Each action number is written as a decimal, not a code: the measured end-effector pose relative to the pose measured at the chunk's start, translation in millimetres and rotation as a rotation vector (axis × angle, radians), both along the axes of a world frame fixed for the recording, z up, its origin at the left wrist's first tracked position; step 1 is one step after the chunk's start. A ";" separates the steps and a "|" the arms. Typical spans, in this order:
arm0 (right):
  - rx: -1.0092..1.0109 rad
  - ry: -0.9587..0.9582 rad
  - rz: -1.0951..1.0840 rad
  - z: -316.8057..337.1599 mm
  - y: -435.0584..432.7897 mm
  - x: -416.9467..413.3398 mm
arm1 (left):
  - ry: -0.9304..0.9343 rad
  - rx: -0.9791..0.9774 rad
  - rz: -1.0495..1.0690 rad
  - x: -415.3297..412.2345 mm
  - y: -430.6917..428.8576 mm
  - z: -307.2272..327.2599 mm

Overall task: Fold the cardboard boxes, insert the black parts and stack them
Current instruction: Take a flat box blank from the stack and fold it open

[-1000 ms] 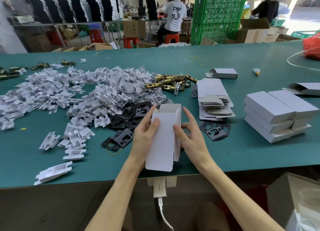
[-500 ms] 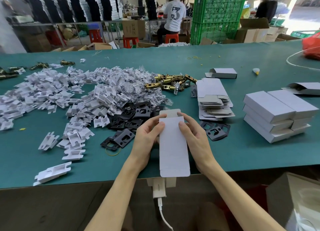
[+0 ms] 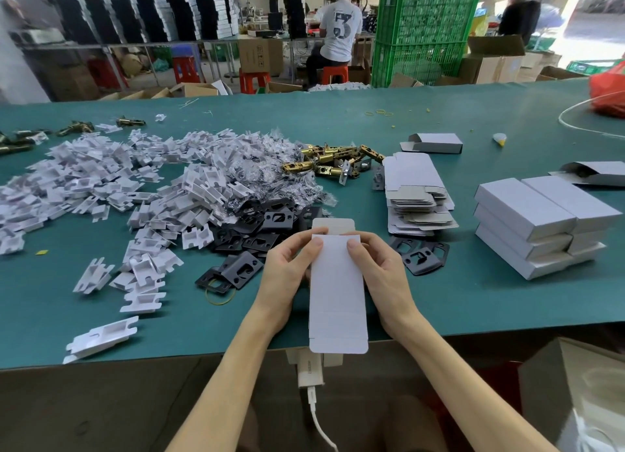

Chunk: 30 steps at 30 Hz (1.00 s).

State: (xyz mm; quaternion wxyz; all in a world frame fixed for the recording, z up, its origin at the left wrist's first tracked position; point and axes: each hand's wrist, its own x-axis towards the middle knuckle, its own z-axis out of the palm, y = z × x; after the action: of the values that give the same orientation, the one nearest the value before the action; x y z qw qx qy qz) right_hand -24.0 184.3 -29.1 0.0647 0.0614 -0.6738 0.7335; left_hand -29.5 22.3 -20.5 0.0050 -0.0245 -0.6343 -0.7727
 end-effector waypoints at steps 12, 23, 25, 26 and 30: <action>-0.023 -0.021 0.001 -2.4 1.1 -1.6 | -0.014 -0.035 -0.022 -3.0 0.7 -6.6; -0.037 -0.029 -0.001 -3.6 2.4 -3.2 | 0.005 -0.052 -0.027 -3.0 0.6 -7.2; -0.013 -0.020 -0.004 -4.5 2.1 -3.4 | -0.003 -0.050 -0.004 -3.0 0.6 -7.2; -0.002 -0.017 -0.006 -4.8 1.8 -3.3 | -0.004 -0.051 0.001 -2.9 0.4 -7.1; 0.030 -0.017 -0.018 -5.4 1.2 -3.3 | 0.011 -0.076 -0.006 -3.0 -0.6 -8.0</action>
State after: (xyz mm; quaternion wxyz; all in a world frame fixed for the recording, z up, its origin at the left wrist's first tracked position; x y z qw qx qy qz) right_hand -27.3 185.4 -34.6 0.0646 0.0503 -0.6858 0.7231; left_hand -32.4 21.7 -28.5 0.0053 -0.0305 -0.6630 -0.7480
